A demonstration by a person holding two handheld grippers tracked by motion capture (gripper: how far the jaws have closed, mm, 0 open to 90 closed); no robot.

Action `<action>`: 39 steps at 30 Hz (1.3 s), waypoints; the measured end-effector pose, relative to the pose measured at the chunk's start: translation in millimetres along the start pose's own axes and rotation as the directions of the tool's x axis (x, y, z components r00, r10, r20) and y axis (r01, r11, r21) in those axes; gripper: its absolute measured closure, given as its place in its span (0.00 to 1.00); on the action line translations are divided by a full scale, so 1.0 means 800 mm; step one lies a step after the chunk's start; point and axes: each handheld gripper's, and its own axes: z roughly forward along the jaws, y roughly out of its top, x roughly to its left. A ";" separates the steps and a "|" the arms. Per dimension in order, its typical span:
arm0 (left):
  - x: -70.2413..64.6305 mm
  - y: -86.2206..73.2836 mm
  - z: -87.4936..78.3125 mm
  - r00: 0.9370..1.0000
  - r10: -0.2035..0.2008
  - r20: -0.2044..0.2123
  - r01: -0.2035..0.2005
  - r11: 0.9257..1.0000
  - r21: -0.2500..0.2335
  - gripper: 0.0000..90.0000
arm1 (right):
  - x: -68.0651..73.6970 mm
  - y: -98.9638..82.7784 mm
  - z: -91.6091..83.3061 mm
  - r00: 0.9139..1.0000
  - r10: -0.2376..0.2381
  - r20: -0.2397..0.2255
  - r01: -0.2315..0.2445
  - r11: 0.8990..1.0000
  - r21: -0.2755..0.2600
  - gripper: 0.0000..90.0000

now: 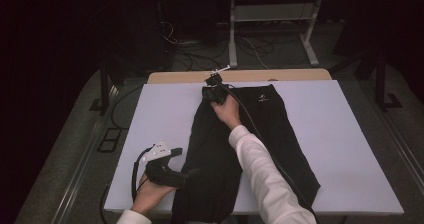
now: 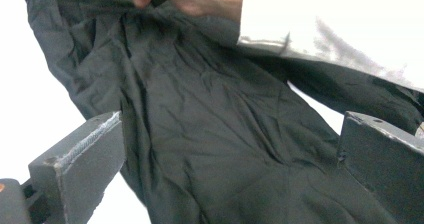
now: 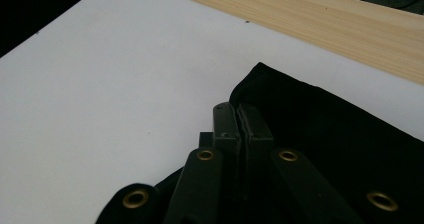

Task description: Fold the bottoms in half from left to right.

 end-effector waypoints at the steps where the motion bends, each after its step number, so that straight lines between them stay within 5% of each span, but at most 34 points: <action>1: 0.000 -0.001 0.000 1.000 -0.002 -0.002 0.002 1.000 0.006 0.00 | 0.000 -0.001 -0.001 1.000 0.002 -0.002 -0.002 1.000 -0.004 0.96; 20: 0.001 -0.020 -0.031 1.000 0.015 -0.024 -0.013 0.995 0.098 0.00 | 0.008 -0.006 -0.010 1.000 -0.014 0.014 0.015 0.999 -0.029 0.96; 39: -0.001 -0.041 -0.051 0.998 -0.008 0.056 -0.004 0.977 0.213 0.00 | 0.009 0.000 -0.021 0.999 -0.020 0.032 0.021 0.999 -0.041 0.96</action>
